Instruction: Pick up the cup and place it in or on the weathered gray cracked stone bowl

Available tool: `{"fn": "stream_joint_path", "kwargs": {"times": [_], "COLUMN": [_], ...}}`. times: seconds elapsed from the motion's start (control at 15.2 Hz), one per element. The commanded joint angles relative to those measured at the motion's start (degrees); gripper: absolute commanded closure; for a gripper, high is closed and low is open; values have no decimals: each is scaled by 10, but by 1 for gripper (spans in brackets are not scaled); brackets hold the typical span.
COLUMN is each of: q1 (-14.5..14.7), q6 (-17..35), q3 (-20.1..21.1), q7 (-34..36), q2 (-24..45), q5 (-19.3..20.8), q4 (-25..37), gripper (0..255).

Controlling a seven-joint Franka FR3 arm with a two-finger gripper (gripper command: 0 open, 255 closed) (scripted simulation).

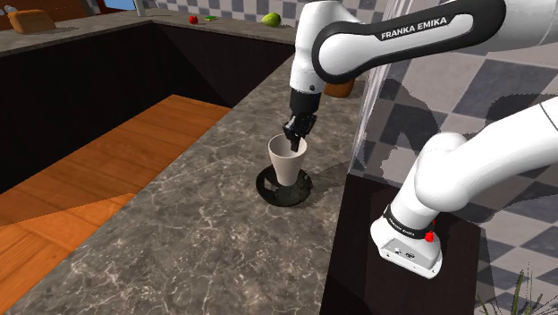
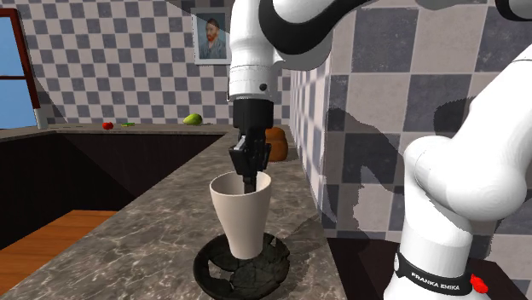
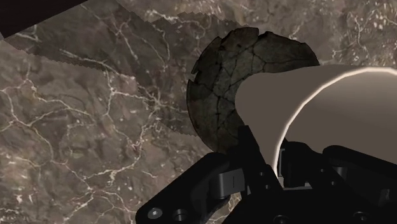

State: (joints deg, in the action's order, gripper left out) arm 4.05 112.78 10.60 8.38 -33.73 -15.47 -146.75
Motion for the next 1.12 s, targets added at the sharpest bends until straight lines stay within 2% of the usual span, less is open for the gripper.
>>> {"fn": "stream_joint_path", "kwargs": {"times": [0.0, 0.53, 0.59, 0.92, 1.06], "q1": [0, 0, 0, 0, -4], "q6": [16, 25, 25, 25, -17], "q3": [1, 2, 2, 2, -6], "q7": [-3, -5, -5, -5, -3], "q2": [6, 9, 9, 9, -2], "q5": [-1, -3, -3, -3, 5], "q4": [-10, -16, -16, -16, 14], "gripper": [255, 255, 0, 0, 0]}}
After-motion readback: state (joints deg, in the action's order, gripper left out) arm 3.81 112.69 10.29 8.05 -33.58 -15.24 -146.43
